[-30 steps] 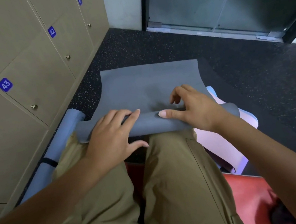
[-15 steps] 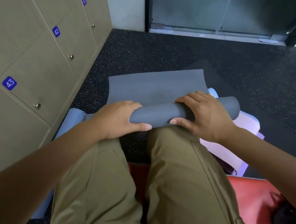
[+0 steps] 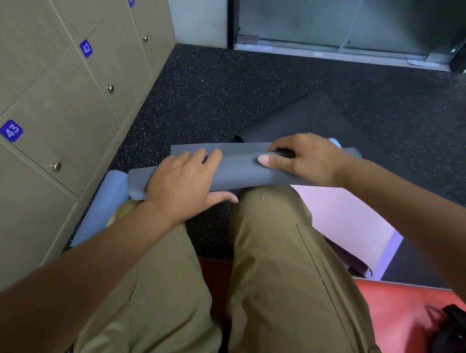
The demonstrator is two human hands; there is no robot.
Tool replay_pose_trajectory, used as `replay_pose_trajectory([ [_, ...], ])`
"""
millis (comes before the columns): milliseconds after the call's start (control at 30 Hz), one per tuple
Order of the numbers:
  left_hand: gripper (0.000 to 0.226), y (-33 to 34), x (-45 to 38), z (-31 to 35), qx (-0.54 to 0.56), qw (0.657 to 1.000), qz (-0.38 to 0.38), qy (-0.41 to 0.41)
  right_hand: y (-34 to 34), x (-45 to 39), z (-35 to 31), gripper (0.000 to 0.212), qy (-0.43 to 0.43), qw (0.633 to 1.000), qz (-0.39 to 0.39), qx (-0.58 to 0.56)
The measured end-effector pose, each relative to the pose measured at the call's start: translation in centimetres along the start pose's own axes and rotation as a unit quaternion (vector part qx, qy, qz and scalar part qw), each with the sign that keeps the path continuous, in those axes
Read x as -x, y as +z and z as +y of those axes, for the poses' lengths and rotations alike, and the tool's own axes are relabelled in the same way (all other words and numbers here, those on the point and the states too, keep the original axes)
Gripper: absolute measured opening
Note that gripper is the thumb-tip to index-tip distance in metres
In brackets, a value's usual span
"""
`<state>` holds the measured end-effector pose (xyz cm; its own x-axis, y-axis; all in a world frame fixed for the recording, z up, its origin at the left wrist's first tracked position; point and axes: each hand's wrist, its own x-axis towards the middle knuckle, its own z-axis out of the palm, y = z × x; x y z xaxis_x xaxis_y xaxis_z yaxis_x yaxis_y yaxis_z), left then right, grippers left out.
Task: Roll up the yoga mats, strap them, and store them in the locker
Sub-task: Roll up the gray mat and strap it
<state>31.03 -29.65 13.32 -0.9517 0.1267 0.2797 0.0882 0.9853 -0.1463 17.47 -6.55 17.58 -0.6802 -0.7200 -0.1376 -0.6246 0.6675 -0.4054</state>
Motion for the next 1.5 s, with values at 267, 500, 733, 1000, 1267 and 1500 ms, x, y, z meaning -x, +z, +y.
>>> replay_pose_trajectory([
  [267,0.069,0.1,-2.6,-1.0,0.009,0.999,-0.036,-0.010,1.4,0.2,2.1,0.090,-0.111,0.963,0.113,0.216],
  [500,0.069,-4.1,-5.0,-3.1,-0.003,0.997,-0.072,-0.034,-2.3,-1.4,0.6,0.090,-0.147,0.945,0.153,0.247],
  [733,0.073,-14.5,-3.9,-4.2,-0.023,0.995,-0.076,-0.059,-8.0,0.8,-4.7,0.081,-0.191,0.928,0.206,0.247],
  [1000,0.075,-22.3,2.4,-0.8,-0.021,0.991,-0.114,-0.073,-8.1,9.8,-9.1,0.079,-0.202,0.911,0.257,0.251],
  [1267,0.082,-19.7,11.5,3.8,-0.015,1.000,0.005,0.002,-2.2,18.7,-9.7,0.074,-0.216,0.911,0.250,0.245],
  [1500,0.082,-14.8,17.1,6.7,0.095,0.993,-0.065,0.025,4.5,22.2,-8.5,0.085,-0.216,0.932,0.192,0.219],
])
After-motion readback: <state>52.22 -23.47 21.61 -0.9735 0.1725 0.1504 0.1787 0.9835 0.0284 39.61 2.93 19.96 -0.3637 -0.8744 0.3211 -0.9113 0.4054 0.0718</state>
